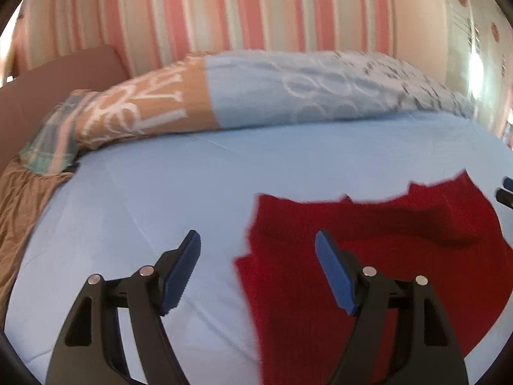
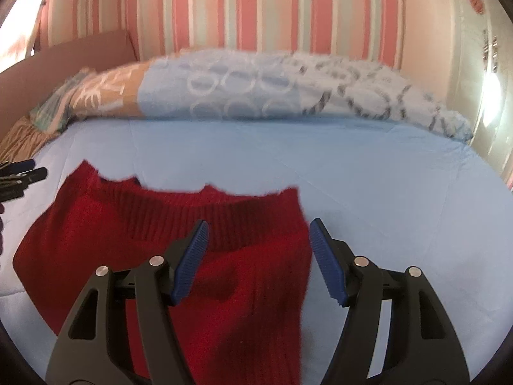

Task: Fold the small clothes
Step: 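Pat and smooth the folded sweater flat with both open tools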

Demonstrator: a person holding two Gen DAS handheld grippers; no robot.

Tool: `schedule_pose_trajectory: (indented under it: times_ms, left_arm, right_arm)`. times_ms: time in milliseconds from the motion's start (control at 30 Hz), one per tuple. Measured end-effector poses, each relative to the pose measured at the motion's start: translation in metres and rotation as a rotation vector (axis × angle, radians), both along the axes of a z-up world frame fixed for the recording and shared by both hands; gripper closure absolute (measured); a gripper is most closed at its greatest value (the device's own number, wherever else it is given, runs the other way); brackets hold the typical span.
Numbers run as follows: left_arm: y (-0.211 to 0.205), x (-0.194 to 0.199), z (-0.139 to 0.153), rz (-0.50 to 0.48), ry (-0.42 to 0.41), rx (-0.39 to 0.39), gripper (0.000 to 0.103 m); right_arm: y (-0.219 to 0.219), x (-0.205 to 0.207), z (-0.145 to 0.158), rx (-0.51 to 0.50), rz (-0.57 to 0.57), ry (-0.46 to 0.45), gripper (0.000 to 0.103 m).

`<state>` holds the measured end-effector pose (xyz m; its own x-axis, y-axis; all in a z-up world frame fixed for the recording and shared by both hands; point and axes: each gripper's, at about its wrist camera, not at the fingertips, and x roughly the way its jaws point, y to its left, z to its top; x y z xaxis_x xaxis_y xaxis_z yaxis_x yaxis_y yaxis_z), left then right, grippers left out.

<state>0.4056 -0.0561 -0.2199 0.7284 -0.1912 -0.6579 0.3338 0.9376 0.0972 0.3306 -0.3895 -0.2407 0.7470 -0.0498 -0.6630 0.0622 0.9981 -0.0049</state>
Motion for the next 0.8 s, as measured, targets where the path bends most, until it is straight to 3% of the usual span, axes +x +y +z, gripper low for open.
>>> schedule_pose_trajectory:
  times_ms: [67,133,333,367,467,500,667,800]
  left_arm:
    - [-0.016,0.002,-0.013,-0.033,0.019,0.023,0.028]
    - [-0.031,0.007,-0.027,-0.060,0.053,0.042,0.028]
    - [-0.036,0.014,-0.043,-0.057,0.090,0.019,0.028]
    - [-0.035,0.016,-0.044,-0.051,0.092,0.016,0.028]
    - [-0.031,0.021,-0.047,-0.031,0.096,0.012,0.028]
    - [-0.029,0.020,-0.047,-0.027,0.095,0.011,0.028]
    - [-0.025,0.026,-0.046,-0.007,0.084,0.013,0.028]
    - [-0.023,0.027,-0.047,0.002,0.082,0.017,0.028]
  right_arm:
    - [0.002,0.010,-0.007,-0.012,0.014,0.030,0.048]
    - [0.000,0.029,-0.015,-0.002,0.031,0.086,0.050]
    - [-0.011,0.075,-0.049,0.023,0.032,0.269,0.065]
    - [-0.010,0.077,-0.055,0.019,0.039,0.288,0.073]
    - [-0.004,0.075,-0.059,-0.020,0.054,0.266,0.097]
    - [-0.003,0.074,-0.056,-0.022,0.053,0.251,0.101]
    - [-0.024,0.071,-0.024,0.007,-0.033,0.097,0.102]
    - [-0.043,0.088,-0.021,0.038,-0.082,0.113,0.102]
